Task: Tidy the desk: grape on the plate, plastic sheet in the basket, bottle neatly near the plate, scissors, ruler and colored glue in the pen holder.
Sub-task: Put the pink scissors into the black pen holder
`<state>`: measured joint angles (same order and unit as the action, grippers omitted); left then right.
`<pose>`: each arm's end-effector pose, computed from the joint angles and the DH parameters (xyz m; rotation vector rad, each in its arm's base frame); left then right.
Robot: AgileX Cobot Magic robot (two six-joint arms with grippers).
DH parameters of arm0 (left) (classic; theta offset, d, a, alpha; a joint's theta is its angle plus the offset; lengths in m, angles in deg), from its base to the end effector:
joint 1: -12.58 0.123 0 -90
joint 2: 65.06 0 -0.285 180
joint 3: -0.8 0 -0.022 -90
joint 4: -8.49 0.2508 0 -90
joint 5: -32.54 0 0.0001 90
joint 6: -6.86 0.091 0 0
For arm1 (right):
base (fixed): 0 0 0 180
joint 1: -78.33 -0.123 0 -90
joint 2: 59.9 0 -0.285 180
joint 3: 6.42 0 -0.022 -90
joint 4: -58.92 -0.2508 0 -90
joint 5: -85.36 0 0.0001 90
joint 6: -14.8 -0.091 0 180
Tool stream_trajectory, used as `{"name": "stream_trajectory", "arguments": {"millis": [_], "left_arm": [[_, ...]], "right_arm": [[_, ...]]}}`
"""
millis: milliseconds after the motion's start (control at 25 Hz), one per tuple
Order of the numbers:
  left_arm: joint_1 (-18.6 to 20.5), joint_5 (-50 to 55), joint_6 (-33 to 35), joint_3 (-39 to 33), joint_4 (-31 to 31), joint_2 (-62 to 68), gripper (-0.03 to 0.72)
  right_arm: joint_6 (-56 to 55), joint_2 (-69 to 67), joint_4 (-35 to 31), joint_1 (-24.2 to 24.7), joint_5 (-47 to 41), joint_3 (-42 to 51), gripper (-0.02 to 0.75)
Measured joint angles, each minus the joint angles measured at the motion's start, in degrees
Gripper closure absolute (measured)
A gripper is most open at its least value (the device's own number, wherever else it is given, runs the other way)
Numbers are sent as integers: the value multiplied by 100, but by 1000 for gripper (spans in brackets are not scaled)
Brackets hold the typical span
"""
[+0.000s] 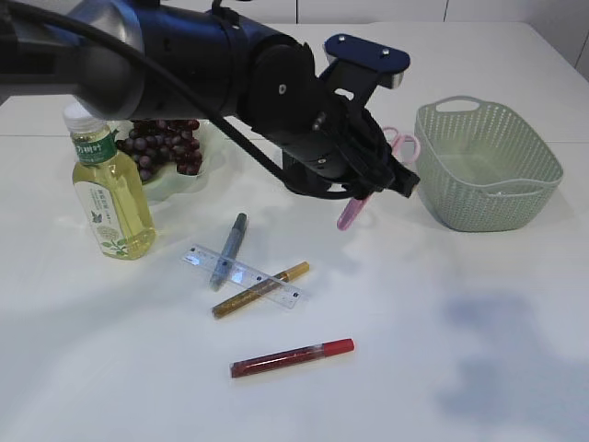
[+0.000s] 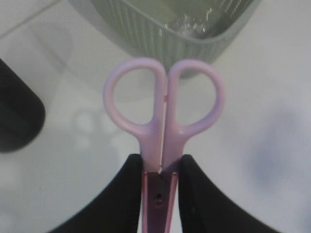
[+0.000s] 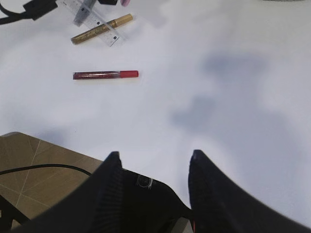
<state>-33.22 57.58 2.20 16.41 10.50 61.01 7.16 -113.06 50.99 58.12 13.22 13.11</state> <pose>0.3316 -0.3390 0.2214 0.8719 2.2356 -0.3882 0.1029 0.0506 0.3731 -0.2788 2.5399 0.3752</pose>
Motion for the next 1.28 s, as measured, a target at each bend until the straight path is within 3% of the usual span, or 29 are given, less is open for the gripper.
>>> {"name": "stream_trajectory", "arguments": {"millis": [600,1280], "left_arm": [[795,-2999,-4,0,231,0,524],[1254,-5345,-4,0,133,900,521]], "right_arm": [[21,0,262,0,0,0,374],[30,0,793,0,0,0,374]]}}
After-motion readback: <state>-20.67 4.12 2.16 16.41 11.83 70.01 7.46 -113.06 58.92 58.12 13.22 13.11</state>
